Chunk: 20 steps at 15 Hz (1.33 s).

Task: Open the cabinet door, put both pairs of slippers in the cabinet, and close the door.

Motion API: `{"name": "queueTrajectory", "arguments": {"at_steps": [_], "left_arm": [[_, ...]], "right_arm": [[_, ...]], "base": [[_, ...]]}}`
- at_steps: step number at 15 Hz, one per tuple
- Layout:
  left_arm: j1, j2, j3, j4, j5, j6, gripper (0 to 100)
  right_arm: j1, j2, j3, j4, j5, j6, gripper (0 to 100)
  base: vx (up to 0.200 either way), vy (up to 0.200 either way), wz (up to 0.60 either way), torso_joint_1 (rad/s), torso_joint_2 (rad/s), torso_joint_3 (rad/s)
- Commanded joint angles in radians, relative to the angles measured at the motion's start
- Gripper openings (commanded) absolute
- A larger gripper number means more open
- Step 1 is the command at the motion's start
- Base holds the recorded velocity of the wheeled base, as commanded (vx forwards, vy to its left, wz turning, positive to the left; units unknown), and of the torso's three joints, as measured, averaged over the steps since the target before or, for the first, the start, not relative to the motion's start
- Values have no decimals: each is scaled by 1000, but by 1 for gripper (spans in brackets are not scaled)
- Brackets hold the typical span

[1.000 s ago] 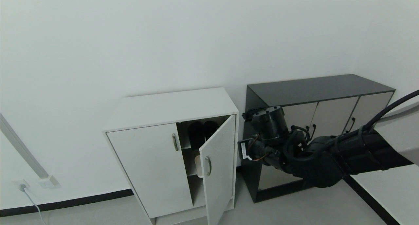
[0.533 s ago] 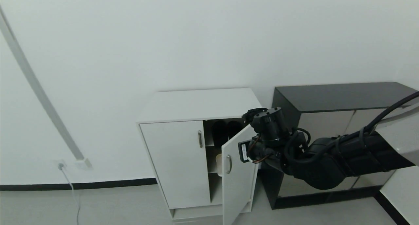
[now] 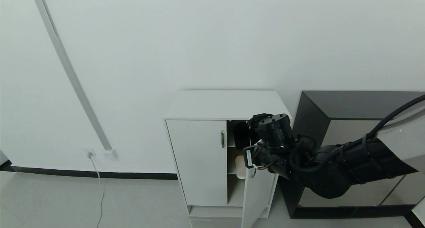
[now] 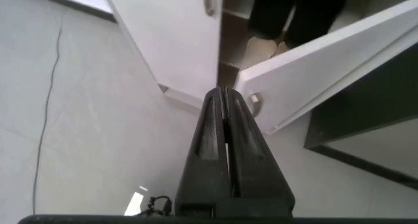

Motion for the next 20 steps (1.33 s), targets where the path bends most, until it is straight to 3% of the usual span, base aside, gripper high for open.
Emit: {"name": "queueTrajectory", "arguments": {"at_steps": [1, 3, 9, 13, 16, 20], "left_arm": [[0, 0, -1, 0, 0, 0, 0], [0, 0, -1, 0, 0, 1, 0], [0, 0, 1, 0, 0, 1, 0], [0, 0, -1, 0, 0, 1, 0], [0, 0, -1, 0, 0, 0, 0], [0, 0, -1, 0, 0, 0, 0]], "right_arm": [[-6, -11, 18, -5, 0, 1, 0], [-8, -54, 78, -21, 0, 1, 0], [-15, -212, 319, -74, 0, 2, 0], [-15, -231, 475, -163, 2, 4, 0], [-15, -155, 523, -241, 2, 9, 0], [-26, -17, 484, -347, 5, 4, 0]], "base": [[0, 0, 0, 0, 0, 0], [0, 0, 0, 0, 0, 0], [200, 0, 0, -1, 2, 4], [0, 0, 0, 0, 0, 0], [0, 0, 0, 0, 0, 0], [0, 0, 0, 0, 0, 0]]}}
